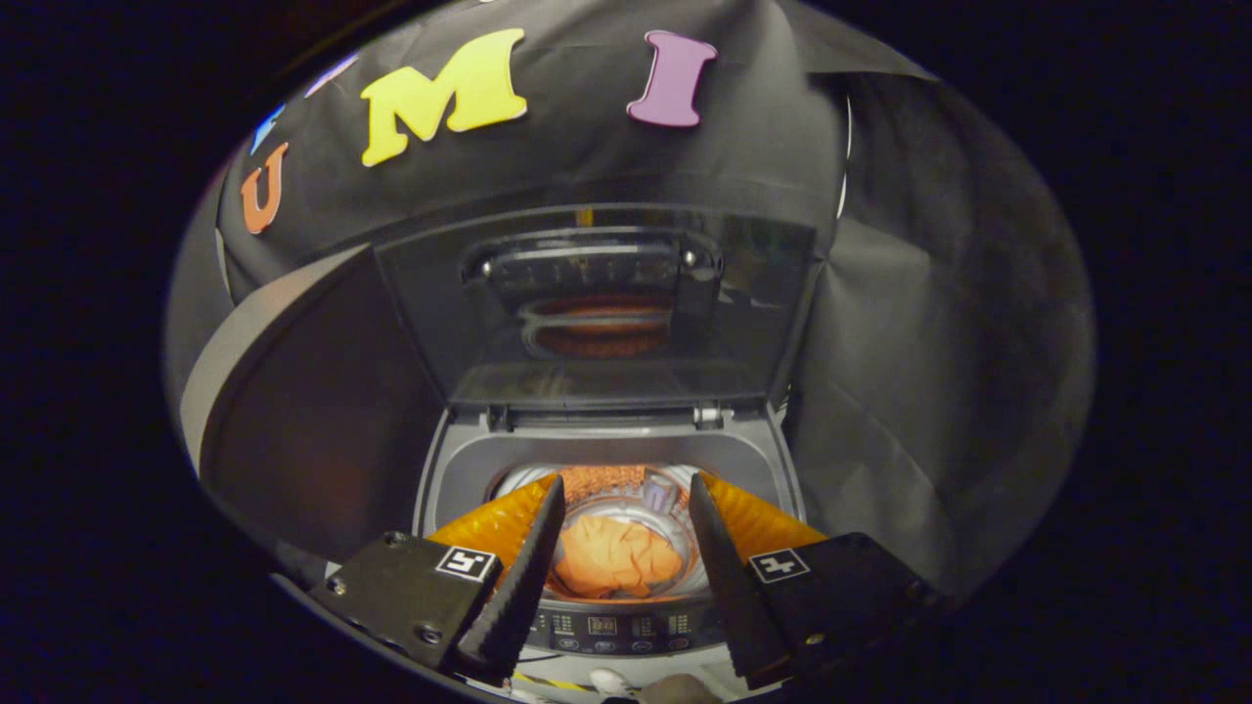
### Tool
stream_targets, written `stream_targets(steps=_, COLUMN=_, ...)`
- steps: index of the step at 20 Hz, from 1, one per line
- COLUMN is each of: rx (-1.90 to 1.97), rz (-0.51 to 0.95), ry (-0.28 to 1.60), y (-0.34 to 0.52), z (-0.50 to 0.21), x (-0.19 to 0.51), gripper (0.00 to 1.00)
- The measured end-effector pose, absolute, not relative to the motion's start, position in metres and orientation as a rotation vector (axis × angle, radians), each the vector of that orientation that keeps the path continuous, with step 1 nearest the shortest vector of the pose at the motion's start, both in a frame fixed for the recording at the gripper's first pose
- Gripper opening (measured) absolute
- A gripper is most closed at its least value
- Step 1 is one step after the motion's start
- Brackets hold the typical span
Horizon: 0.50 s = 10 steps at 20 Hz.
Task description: Put the clothes into the washing machine and then close the washing machine lid.
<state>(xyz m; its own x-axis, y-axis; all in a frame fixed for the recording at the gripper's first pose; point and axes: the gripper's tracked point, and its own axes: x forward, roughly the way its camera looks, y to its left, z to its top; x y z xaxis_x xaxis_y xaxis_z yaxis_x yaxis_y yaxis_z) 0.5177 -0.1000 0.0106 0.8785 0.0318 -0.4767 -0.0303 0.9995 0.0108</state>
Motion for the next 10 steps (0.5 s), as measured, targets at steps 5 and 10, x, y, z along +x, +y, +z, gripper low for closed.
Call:
stream_targets(steps=5, rx=0.0, rz=0.05, ry=0.385, y=-0.091, z=0.067, x=0.524, gripper=0.8)
stream_targets(steps=10, rx=0.003, rz=0.075, ry=0.326, y=-0.077, z=0.104, x=0.535, gripper=0.8)
